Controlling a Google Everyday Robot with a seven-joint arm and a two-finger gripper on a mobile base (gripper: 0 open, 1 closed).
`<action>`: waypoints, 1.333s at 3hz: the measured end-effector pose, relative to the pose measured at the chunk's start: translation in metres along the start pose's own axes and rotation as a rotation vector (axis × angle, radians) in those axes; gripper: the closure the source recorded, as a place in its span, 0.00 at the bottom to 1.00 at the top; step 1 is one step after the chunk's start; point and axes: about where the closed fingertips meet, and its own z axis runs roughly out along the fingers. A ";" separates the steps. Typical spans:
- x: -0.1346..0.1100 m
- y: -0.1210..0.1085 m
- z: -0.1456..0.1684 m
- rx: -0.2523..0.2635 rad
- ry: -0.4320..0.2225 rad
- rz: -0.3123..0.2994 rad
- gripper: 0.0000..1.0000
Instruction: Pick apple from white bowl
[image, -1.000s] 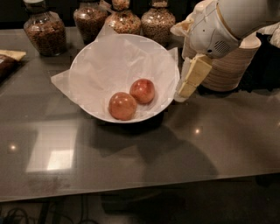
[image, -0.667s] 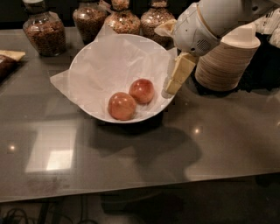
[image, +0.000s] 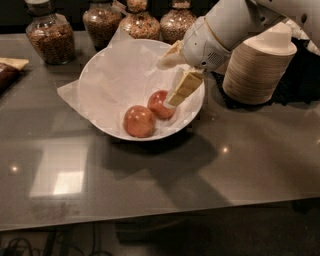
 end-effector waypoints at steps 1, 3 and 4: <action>-0.001 0.004 0.010 -0.045 -0.016 0.003 0.33; -0.005 0.009 0.028 -0.126 -0.056 0.010 0.30; -0.005 0.014 0.043 -0.183 -0.076 0.006 0.30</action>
Offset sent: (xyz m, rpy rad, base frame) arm -0.0051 0.0152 -0.0201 0.0158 0.1076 0.0662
